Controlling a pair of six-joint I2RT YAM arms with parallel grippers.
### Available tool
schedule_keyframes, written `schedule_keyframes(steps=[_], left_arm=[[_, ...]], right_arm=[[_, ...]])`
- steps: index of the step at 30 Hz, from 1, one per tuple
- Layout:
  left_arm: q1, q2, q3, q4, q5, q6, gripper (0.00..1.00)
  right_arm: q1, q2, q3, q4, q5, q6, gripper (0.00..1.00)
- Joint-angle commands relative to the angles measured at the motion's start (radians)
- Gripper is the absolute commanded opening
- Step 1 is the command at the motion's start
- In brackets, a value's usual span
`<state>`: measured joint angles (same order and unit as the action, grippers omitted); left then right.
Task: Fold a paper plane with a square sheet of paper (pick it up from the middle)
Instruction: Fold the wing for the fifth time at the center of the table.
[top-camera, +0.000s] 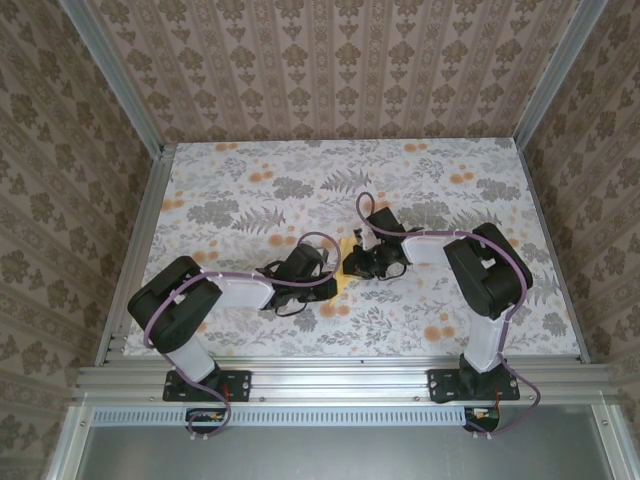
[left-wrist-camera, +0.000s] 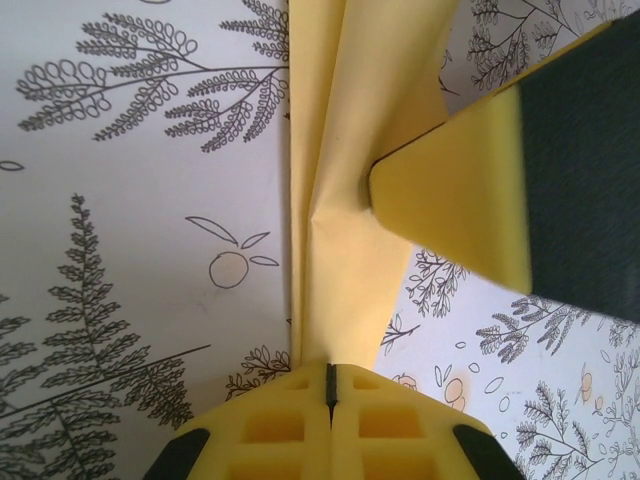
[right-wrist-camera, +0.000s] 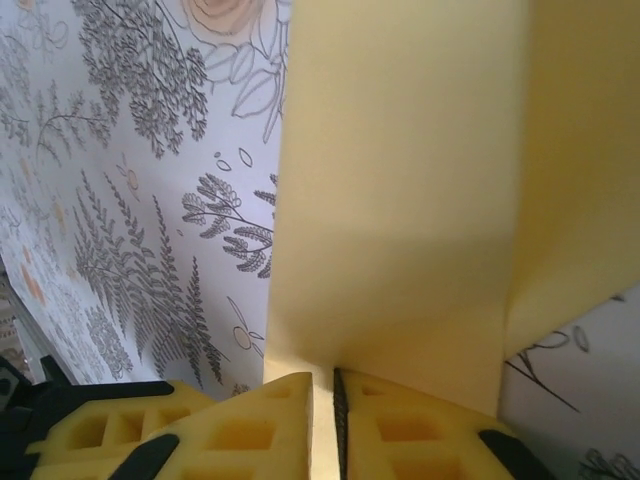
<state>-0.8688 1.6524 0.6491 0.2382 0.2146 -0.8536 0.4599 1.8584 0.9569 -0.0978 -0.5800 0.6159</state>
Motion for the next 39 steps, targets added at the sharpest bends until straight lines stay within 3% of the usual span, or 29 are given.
schedule_keyframes(steps=[1, 7, 10, 13, 21, 32, 35, 39], left_arm=[[0.005, 0.017, -0.036, -0.096, -0.026, -0.006, 0.03], [0.006, 0.032, -0.024, -0.106, -0.019, 0.004, 0.03], [0.005, 0.035, -0.017, -0.106, -0.016, 0.005, 0.03], [0.005, 0.036, -0.012, -0.112, -0.018, 0.007, 0.04], [0.005, 0.035, 0.001, -0.126, -0.020, 0.010, 0.04], [0.009, 0.036, 0.008, -0.138, -0.023, 0.006, 0.04], [0.010, 0.037, 0.009, -0.140, -0.021, 0.007, 0.04], [0.010, 0.036, 0.010, -0.143, -0.018, 0.011, 0.04]], right_arm=[[-0.041, -0.089, 0.020, 0.011, 0.052, 0.022, 0.21], [-0.074, -0.129, 0.048, -0.054, 0.152, -0.083, 0.38], [-0.078, -0.089, 0.095, -0.090, 0.114, -0.163, 0.47], [-0.078, -0.033, 0.157, -0.136, 0.050, -0.224, 0.49], [-0.085, 0.070, 0.221, -0.147, -0.110, -0.295, 0.45], [-0.130, -0.003, 0.130, -0.096, -0.215, -0.358, 0.45], [-0.130, -0.001, 0.113, -0.084, -0.212, -0.362, 0.39], [-0.131, 0.035, 0.124, -0.083, -0.207, -0.358, 0.24]])
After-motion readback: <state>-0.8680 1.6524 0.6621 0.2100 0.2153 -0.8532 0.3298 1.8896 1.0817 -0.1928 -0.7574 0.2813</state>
